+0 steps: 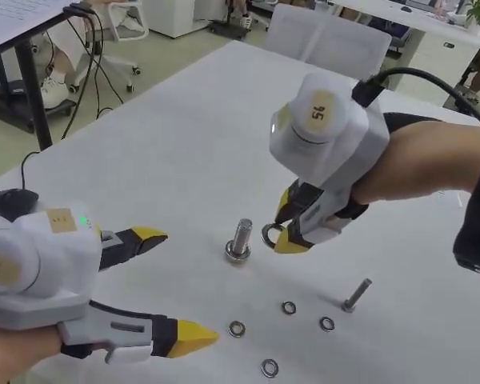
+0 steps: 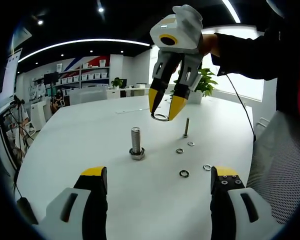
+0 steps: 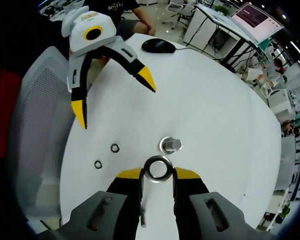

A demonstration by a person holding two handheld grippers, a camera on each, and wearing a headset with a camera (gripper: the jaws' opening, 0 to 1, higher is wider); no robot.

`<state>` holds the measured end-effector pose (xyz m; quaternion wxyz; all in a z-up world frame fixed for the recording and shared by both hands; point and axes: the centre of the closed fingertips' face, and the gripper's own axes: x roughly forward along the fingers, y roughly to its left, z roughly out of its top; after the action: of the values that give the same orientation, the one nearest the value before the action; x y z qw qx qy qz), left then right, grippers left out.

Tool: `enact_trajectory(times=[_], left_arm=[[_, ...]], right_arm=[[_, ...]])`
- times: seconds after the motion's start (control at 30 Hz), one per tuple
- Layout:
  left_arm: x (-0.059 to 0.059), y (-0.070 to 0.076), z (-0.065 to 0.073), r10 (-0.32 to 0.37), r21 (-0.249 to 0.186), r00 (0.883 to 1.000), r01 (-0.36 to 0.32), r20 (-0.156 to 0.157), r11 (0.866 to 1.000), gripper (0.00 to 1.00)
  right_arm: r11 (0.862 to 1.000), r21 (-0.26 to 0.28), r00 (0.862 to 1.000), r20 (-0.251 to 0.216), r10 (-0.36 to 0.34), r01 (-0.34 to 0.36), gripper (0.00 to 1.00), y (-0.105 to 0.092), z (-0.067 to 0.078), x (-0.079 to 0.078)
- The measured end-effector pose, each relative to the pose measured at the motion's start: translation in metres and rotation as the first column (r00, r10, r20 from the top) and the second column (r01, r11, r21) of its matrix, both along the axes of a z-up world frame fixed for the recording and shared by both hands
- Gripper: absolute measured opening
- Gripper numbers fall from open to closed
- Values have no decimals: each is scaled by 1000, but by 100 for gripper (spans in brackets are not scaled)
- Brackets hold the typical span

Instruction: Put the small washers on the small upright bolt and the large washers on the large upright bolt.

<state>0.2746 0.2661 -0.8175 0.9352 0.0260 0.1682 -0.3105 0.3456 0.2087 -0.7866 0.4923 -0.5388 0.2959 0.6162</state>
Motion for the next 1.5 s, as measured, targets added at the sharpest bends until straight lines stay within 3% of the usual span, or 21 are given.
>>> enact_trajectory(times=[0.63,1.5], left_arm=[[-1,2,-3,-6,60,1000,5,10,998,85],[-5,11,-7,-20,135,1000,17,24,991,85]], right_arm=[[1000,10,1000,11,22,-22,24,22,8,4],[999,-35,999,-33,35,-36,24,41,-12,6]])
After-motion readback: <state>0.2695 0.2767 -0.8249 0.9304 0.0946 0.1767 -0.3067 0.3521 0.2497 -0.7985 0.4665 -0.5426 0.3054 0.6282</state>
